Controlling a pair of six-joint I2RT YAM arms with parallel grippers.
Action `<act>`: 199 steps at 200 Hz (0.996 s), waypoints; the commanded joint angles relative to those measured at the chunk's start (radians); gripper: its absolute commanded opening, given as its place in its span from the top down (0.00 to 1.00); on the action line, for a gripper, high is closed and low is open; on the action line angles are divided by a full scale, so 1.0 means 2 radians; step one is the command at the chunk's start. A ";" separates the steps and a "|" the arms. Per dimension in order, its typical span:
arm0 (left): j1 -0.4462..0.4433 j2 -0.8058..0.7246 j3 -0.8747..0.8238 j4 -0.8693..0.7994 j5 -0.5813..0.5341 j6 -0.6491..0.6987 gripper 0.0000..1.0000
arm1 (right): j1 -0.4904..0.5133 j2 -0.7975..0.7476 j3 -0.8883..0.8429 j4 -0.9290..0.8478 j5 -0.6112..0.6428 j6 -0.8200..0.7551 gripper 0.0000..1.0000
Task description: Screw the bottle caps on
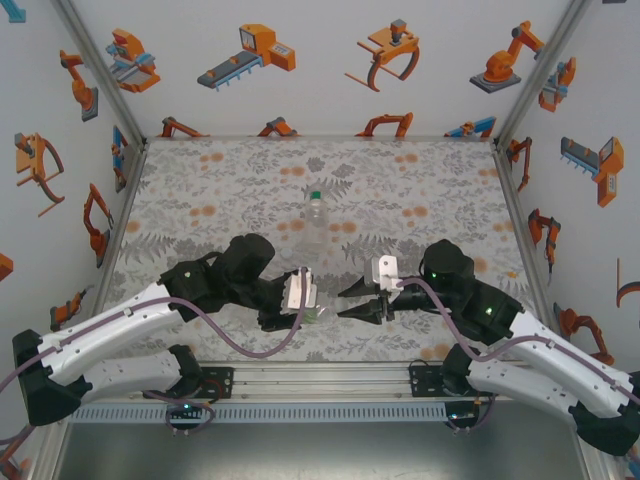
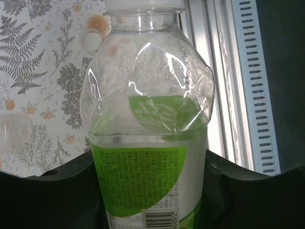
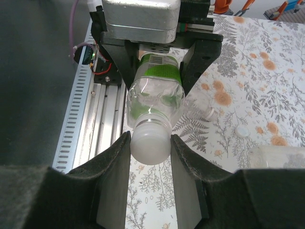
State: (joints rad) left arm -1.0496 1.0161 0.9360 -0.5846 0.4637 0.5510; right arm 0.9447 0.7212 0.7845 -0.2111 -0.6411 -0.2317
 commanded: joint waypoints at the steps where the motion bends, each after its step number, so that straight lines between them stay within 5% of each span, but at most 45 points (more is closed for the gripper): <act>1: -0.003 -0.002 0.019 0.039 0.022 -0.006 1.00 | 0.005 0.000 -0.008 0.005 0.005 0.007 0.95; 199: 0.004 -0.009 0.018 0.054 0.100 -0.051 1.00 | 0.039 0.057 0.023 -0.005 0.015 -0.054 1.00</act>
State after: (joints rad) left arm -1.0389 1.0100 0.9360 -0.6502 0.5362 0.4995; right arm 1.0019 0.7963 0.8165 -0.2390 -0.6380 -0.2897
